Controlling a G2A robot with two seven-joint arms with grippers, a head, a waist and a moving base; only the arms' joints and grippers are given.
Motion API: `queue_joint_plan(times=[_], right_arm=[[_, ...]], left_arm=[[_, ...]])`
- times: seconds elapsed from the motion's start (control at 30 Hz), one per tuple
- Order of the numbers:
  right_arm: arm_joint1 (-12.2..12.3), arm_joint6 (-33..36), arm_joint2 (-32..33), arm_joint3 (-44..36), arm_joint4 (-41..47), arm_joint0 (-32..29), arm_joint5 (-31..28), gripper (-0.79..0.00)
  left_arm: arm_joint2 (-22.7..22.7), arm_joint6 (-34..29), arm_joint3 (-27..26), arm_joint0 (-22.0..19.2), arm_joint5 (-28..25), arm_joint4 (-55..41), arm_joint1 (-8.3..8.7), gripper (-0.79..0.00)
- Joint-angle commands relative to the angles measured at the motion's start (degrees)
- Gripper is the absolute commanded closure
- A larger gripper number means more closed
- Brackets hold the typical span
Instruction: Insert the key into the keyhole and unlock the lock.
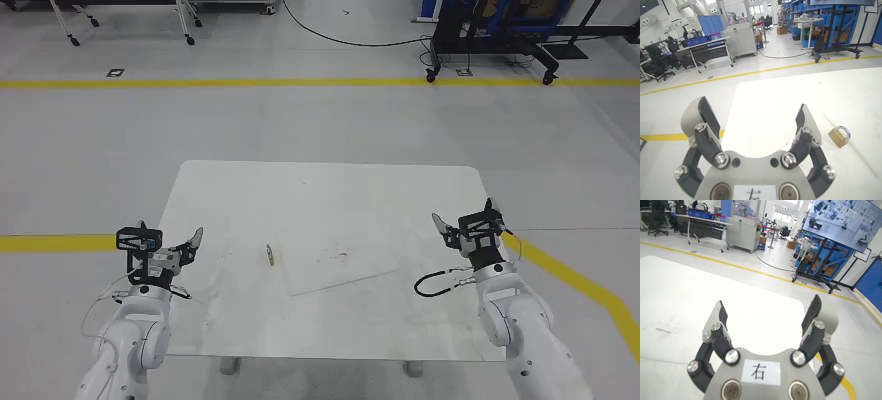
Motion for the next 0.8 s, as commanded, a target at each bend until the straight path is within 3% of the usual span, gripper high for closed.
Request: queue_joint_plan(times=[0.0,0.2,0.43,0.5,0.6,0.77], right_arm=[[0.01,2.3,-2.44,-0.02,-4.96,1.51,-1.31,-0.785],[-0.46,6.61,-11.42,3.82,-13.49,7.8,-7.71,-0.785],[-0.88,6.37,-18.47,8.78,-19.8,13.21,-15.71,-0.785],[-0.9,7.41,-20.37,9.97,-22.09,15.16,-19.82,-0.376],[-1.38,9.57,-24.03,12.12,-25.95,17.49,-20.32,-0.388],[-2.45,13.34,-27.77,15.88,-24.66,21.61,-22.52,-0.372]], left_arm=[[0.0,0.0,0.0,0.0,0.0,0.0,0.0,-0.785],[0.0,0.0,0.0,0.0,0.0,0.0,0.0,-0.785],[0.0,0.0,0.0,0.0,0.0,0.0,0.0,-0.785],[0.0,0.0,0.0,0.0,0.0,0.0,0.0,-0.785],[0.0,0.0,0.0,0.0,0.0,0.0,0.0,-0.785],[0.0,0.0,0.0,0.0,0.0,0.0,0.0,-0.785]])
